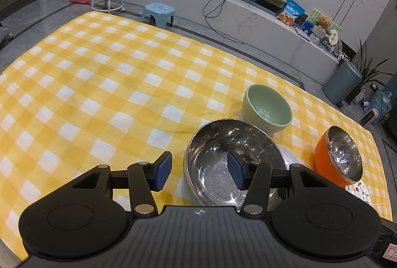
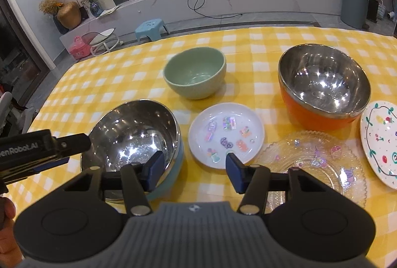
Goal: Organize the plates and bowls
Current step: 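Move both grippers to the blue bowl's rim and close on it, then lift the blue bowl with both grippers, set it down, open both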
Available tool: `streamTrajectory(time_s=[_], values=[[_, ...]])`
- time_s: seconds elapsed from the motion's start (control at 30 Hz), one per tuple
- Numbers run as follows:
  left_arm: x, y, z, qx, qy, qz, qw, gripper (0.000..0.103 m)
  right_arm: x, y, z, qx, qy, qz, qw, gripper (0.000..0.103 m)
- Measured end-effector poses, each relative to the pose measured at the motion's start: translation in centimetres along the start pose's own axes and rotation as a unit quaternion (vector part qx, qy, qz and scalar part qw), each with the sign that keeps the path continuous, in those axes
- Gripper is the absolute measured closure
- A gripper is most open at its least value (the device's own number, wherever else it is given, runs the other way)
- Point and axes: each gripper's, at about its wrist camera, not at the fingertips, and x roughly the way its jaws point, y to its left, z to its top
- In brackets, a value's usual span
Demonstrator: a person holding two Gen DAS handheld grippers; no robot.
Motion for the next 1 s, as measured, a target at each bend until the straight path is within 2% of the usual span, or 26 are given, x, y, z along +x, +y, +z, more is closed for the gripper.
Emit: streamTrajectory(time_s=[0.17,0.23,0.33,0.4,0.5,0.63,0.73,0.9,1.0], values=[[0.5,0.2,-0.2,0.002,0.004,-0.007,1.0,0.043,0.2,0.2,-0.4,0.002,0.0,0.017,1.0,0.065],[0.7,0.2,-0.2,0.0,0.007,-0.011,0.9999,0.043,0.2,0.3,-0.5,0.005,0.002,0.027,1.0,0.076],[0.8,0.2,-0.4,0.002,0.011,-0.014,0.9998,0.045,0.3,0.4,-0.7,0.008,0.005,0.031,0.999,0.085],[0.8,0.1,-0.5,0.005,0.012,-0.013,0.9998,0.051,0.3,0.4,-0.9,0.008,0.008,0.031,0.999,0.091],[0.9,0.0,-0.7,0.01,0.012,-0.017,0.9997,0.059,0.5,0.0,-1.1,0.015,0.011,0.029,0.999,0.093],[0.7,-0.2,-0.9,0.017,0.004,-0.029,0.9994,0.064,0.4,-0.2,-1.1,0.027,0.009,0.037,0.999,0.094],[0.8,-0.3,-0.9,0.022,0.003,-0.025,0.9994,0.068,0.3,-0.1,-1.1,0.029,0.007,0.042,0.999,0.094],[1.1,0.0,-0.9,0.029,0.005,-0.003,0.9996,0.094,0.1,0.0,-1.2,0.029,0.003,0.045,0.999,0.094],[1.1,0.3,-0.9,0.027,0.009,0.005,0.9996,0.097,0.0,0.1,-1.1,0.026,0.003,0.045,0.999,0.094]])
